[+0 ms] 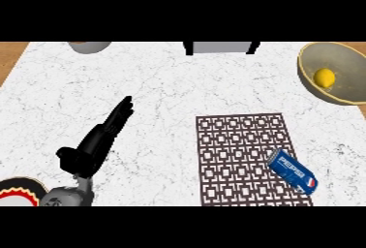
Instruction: Pick the lemon from the placemat and place it in the bowl
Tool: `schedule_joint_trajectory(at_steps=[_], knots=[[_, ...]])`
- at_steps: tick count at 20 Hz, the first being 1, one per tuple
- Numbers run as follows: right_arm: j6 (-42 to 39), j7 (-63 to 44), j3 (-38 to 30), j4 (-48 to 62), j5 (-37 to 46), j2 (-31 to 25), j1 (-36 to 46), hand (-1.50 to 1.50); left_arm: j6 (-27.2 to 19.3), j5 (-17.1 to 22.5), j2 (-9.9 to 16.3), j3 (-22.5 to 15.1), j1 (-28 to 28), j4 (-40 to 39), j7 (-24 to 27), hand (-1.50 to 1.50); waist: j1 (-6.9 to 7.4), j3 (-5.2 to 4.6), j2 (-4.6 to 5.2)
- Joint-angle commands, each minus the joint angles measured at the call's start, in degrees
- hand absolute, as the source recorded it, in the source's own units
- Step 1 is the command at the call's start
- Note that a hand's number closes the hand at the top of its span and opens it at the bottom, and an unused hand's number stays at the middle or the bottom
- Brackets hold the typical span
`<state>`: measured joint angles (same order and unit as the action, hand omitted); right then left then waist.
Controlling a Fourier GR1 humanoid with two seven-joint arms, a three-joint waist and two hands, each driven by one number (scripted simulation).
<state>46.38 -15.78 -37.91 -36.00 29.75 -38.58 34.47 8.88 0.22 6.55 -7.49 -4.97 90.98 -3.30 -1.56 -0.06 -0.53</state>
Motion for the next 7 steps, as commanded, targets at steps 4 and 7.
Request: schedule_joint_trajectory(at_steps=[4, 7], knots=[[-8.01, 2.54, -4.11, -20.89, -10.03, 4.35, -20.08, -1.5, 1.15, 0.5, 1.17, 1.61, -0.47, -0.13, 0.08, 0.0, -0.65, -0.05, -0.07], [-12.15, 4.54, -7.01, -30.23, -15.1, 6.44, -28.3, -1.5, -0.7, -0.91, -0.42, 0.07, 0.29, 2.07, -1.62, 0.0, -0.5, -0.03, -0.04]])
